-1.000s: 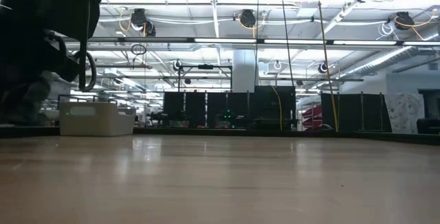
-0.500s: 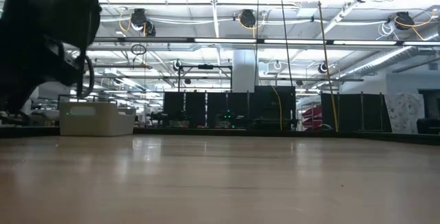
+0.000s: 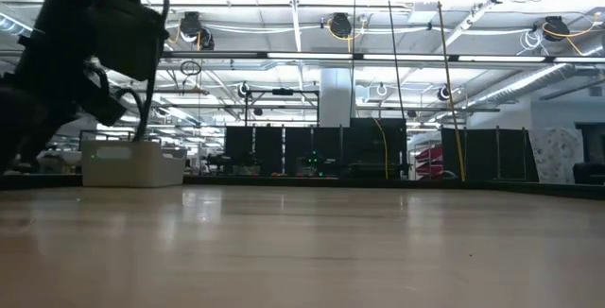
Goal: Sort blocks by size
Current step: Put the yellow cylindrical block into the blue bin
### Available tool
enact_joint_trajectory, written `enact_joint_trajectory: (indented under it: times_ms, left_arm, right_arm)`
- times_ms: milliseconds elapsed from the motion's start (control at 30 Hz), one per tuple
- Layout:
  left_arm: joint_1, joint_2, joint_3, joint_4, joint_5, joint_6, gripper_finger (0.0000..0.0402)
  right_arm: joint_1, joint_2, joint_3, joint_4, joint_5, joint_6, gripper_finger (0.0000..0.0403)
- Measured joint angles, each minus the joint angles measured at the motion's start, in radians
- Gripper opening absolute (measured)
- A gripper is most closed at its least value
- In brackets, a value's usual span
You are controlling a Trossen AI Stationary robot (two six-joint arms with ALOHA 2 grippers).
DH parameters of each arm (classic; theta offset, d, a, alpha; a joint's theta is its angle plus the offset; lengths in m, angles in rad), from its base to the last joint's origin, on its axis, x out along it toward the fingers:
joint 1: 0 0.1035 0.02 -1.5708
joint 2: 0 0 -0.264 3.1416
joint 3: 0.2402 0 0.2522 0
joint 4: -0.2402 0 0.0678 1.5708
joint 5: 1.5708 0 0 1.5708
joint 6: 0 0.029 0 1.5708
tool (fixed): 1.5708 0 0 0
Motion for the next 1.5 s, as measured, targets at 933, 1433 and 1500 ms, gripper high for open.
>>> enact_joint_trajectory:
  times_ms: [933,1433,1500]
  left_arm:
    - [0.111,0.399,-0.043,-0.021,0.119,0.323,0.035]
    - [0.11,0.399,-0.032,-0.035,0.074,0.311,0.029]
    - [0.11,0.399,-0.014,-0.048,0.051,0.314,0.029]
  right_arm:
    - [0.001,0.0,0.0,0.06,-0.002,0.007,0.0194]
    - [0.0,0.0,0.0,0.065,-0.016,-0.018,0.0194]
    - [0.0,0.0,0.0,0.064,-0.005,-0.044,0.0194]
